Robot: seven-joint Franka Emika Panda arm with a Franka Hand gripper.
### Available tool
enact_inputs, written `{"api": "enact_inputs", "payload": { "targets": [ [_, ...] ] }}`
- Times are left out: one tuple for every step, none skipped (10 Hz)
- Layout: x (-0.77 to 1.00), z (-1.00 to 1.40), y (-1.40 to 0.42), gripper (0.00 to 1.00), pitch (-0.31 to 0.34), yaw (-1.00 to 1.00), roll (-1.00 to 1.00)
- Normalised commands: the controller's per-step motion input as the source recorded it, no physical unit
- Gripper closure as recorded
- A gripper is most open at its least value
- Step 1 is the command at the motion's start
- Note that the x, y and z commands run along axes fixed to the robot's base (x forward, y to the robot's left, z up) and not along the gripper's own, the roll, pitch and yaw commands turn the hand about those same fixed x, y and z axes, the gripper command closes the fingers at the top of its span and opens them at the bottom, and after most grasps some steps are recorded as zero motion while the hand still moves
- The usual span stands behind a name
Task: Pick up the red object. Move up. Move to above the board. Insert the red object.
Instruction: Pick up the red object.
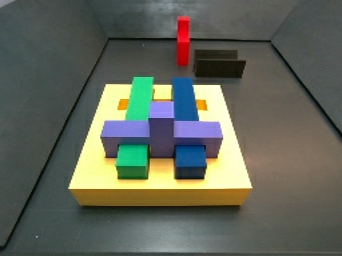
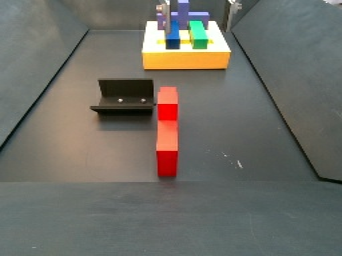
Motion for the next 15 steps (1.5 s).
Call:
{"api": "enact_inputs", "payload": {
  "targets": [
    [0.00,0.00,-0.02,0.00,0.000,0.00,0.00],
    [0.09,-0.07,0.01,0.00,0.040,-0.30,0.00],
    [0.24,-0.13,0.28,0.00,0.066,-0.69,-0.04],
    [0.27,0.00,0.28,0.00,0.090,-0.73,0.00],
    [0.28,0.00,0.28,0.00,0.101,-0.72,0.00],
    [0.29,0.00,0.27,0.00,0.093,-0.73,0.00],
    [0.29,0.00,0.21,0.00,0.013,-0.82,0.00],
    [0.23,-0.01,0.13,0.00,0.000,-0.89,-0.02],
    [0.17,-0.13,0.10,0.00,0.036,-0.89,-0.03],
    [0.17,-0.14,0.09,0.00,0.037,-0.89,-0.03],
    [0.16,-0.16,0.09,0.00,0.050,-0.89,-0.03],
    [0.14,-0.17,0.10,0.00,0.060,-0.89,-0.02],
    [0.12,-0.15,0.06,0.00,0.060,-0.91,-0.04],
    [0.12,-0.15,0.05,0.00,0.064,-0.91,-0.04],
    [0.08,-0.19,0.06,0.00,0.083,-0.91,-0.03]
  ]
}}
